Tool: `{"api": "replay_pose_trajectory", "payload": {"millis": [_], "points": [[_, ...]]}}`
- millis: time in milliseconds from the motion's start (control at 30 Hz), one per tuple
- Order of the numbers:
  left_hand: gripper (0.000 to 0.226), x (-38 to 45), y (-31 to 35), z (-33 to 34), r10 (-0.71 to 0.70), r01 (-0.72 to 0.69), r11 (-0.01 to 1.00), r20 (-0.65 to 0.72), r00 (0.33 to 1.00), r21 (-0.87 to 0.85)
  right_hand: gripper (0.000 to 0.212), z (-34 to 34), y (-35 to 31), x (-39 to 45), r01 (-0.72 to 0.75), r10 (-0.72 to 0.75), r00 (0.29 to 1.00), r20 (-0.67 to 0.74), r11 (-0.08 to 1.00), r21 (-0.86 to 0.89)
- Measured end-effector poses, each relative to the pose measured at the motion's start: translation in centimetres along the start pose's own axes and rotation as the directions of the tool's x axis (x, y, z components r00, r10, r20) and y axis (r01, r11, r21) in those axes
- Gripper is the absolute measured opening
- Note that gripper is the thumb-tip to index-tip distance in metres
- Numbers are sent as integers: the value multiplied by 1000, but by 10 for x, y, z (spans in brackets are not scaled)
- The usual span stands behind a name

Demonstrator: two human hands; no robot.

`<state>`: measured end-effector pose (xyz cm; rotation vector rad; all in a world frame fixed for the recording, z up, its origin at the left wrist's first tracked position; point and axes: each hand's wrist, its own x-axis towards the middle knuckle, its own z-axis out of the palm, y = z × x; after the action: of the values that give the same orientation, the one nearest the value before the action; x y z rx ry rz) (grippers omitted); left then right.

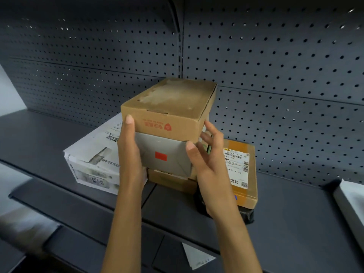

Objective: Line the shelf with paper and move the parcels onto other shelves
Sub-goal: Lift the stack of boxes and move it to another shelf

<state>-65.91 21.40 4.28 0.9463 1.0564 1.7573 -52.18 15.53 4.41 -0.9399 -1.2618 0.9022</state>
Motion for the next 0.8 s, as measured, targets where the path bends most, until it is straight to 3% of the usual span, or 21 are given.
{"api": "replay_pose_trajectory", "payload": {"millis": [333, 633, 800], "points": [[40, 3, -9, -15, 126, -127, 983, 18, 992, 131, 68, 7, 14, -1, -94, 94, 995, -15, 995, -41], [36, -9, -8, -15, 219, -217, 965, 3, 976, 148, 63, 0, 15, -6, -123, 122, 992, -18, 991, -59], [43, -21, -5, -16, 316, -299, 941, -94, 944, 161, 63, -7, 14, -15, -136, 136, 991, -8, 990, -44]]}}
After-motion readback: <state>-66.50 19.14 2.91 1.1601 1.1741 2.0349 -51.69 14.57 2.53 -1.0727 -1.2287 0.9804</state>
